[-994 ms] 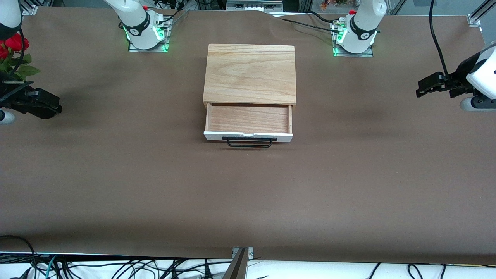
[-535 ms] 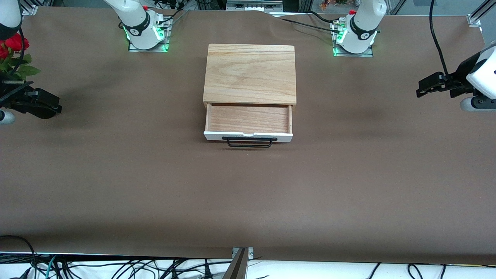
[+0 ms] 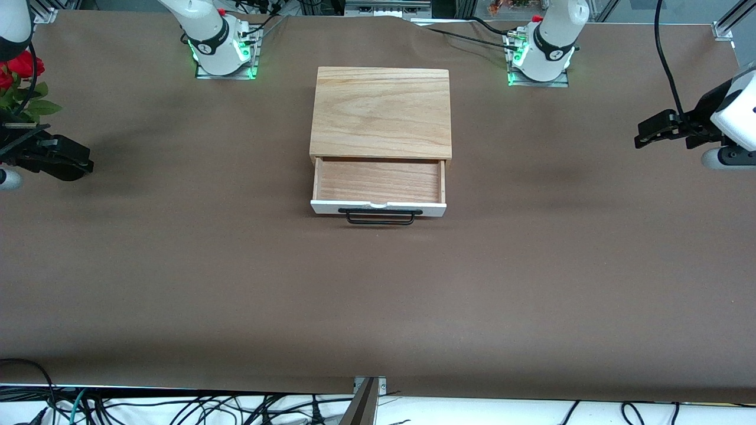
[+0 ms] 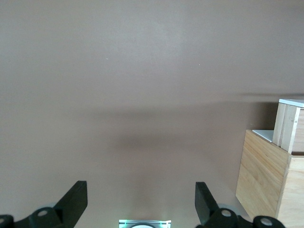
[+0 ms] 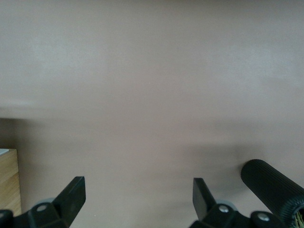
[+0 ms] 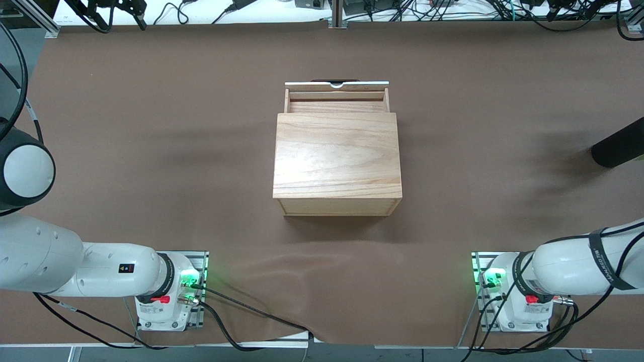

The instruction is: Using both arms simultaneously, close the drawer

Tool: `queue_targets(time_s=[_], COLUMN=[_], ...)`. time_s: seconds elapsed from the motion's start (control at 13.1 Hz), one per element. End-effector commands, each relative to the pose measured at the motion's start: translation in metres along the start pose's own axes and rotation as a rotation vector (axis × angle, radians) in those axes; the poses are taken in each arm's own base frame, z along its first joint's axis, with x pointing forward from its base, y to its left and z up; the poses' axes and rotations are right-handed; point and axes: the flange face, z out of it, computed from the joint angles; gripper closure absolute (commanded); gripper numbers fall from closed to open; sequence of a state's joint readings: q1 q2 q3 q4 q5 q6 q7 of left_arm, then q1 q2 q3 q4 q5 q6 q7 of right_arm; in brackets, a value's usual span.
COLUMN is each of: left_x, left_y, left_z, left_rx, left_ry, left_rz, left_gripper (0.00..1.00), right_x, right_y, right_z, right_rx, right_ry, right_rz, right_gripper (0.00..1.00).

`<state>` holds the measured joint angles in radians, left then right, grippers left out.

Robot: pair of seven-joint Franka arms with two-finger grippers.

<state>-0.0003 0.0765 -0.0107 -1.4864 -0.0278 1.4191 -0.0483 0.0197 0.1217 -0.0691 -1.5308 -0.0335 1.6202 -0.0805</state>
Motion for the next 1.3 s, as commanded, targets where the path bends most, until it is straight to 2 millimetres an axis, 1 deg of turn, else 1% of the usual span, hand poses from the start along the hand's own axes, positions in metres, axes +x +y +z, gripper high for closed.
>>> queue_targets(time_s=[0.0, 0.15, 0.23, 0.46, 0.61, 0.69, 0.76, 0.84, 0.92, 1.07, 1.15, 1.22], left_x=[-0.001, 0.001, 0.002, 0.012, 0.023, 0.030, 0.035, 0.038, 0.039, 0.039, 0.042, 0.050], left_y=[-0.004, -0.003, -0.001, 0.003, 0.015, 0.020, 0.031, 0.027, 0.024, 0.029, 0.033, 0.041], left_z=[-0.007, -0.005, -0.004, 0.001, 0.012, 0.020, 0.025, 0.025, 0.024, 0.024, 0.030, 0.043], left_rx=[0.030, 0.027, 0.026, 0.026, 0.025, 0.025, 0.024, 0.011, 0.006, -0.045, -0.053, -0.079], left_ry=[-0.001, -0.001, 0.003, 0.026, 0.032, 0.028, 0.030, 0.048, 0.060, 0.056, 0.045, 0.021], left_rz=[0.023, 0.024, 0.027, 0.035, 0.054, 0.061, 0.069, 0.059, 0.072, 0.072, 0.078, 0.085], left_gripper=[0.00, 0.00, 0.00, 0.00, 0.00, 0.00, 0.00, 0.00, 0.00, 0.00, 0.00, 0.00], right_x=[0.003, 0.003, 0.005, 0.013, 0.022, 0.029, 0.036, 0.043, 0.047, 0.056, 0.060, 0.064], right_y=[0.002, 0.003, 0.003, -0.010, -0.038, -0.047, -0.057, -0.067, -0.077, -0.102, -0.117, -0.134], right_z=[-0.002, -0.001, 0.005, 0.020, 0.038, 0.053, 0.068, 0.082, 0.090, 0.104, 0.112, 0.121], right_rx=[0.010, 0.015, 0.015, 0.019, 0.037, 0.063, 0.107, 0.154, 0.188, 0.207, 0.207, 0.206], right_ry=[-0.002, -0.007, -0.019, -0.041, -0.065, -0.085, -0.096, -0.102, -0.104, -0.094, -0.088, -0.079], right_rz=[0.006, 0.012, 0.013, -0.003, -0.042, -0.051, -0.052, -0.051, -0.055, -0.079, -0.096, -0.117], right_gripper=[0.00, 0.00, 0.00, 0.00, 0.00, 0.00, 0.00, 0.00, 0.00, 0.00, 0.00, 0.00])
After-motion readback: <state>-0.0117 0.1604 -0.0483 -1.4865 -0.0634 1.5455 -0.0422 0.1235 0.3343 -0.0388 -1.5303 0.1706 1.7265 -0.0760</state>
